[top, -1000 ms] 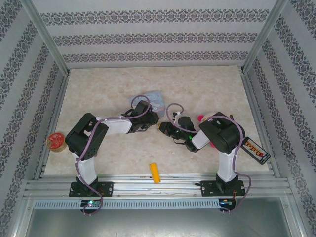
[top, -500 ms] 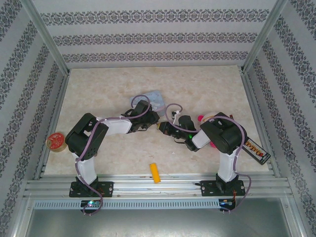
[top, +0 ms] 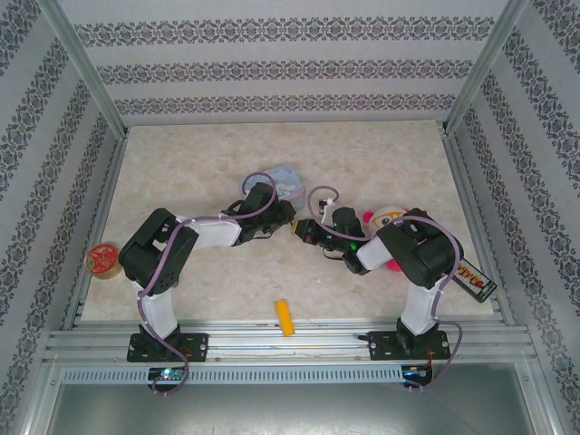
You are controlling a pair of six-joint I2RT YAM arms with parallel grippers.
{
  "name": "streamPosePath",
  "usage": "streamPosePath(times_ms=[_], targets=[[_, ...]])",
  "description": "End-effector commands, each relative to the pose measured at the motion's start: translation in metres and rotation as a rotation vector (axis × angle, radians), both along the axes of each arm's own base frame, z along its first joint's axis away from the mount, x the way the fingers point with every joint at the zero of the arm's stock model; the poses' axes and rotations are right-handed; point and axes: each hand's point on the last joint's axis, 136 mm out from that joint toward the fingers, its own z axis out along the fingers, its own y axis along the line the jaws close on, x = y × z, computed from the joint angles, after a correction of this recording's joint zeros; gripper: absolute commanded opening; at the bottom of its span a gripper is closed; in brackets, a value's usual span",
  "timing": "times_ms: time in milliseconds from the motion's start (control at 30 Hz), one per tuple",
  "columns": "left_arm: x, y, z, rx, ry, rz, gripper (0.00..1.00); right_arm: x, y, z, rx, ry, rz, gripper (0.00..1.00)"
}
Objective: Unlock a padlock with a key
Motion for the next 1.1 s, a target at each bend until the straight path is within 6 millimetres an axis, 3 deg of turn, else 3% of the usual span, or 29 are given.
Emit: streamPosePath(times_ms=[0, 400, 833, 933, 1067], targets=[[-0.059, -0.051, 0.012, -0.123, 0.082, -0.265, 0.0, 0.026, 0.012, 0.099, 0.162, -0.311, -0.025, 0.05], [-0.06, -0.047, -0.007, -0.134, 0.143, -0.216, 0.0, 0.007, 0.009, 0.061, 0.114, -0.21, -0.024, 0.09], [-0.06, -0.043, -0.011, -0.128, 0.154, -0.192, 0.0, -0.004, 0.009, 0.044, 0.094, -0.174, -0.022, 0.12], [-0.059, -0.042, -0.01, -0.127, 0.15, -0.189, 0.0, -0.006, 0.008, 0.042, 0.094, -0.169, -0.023, 0.18], [-0.058, -0.039, -0.009, -0.125, 0.147, -0.177, 0.0, -0.008, 0.005, 0.038, 0.087, -0.16, -0.027, 0.19]])
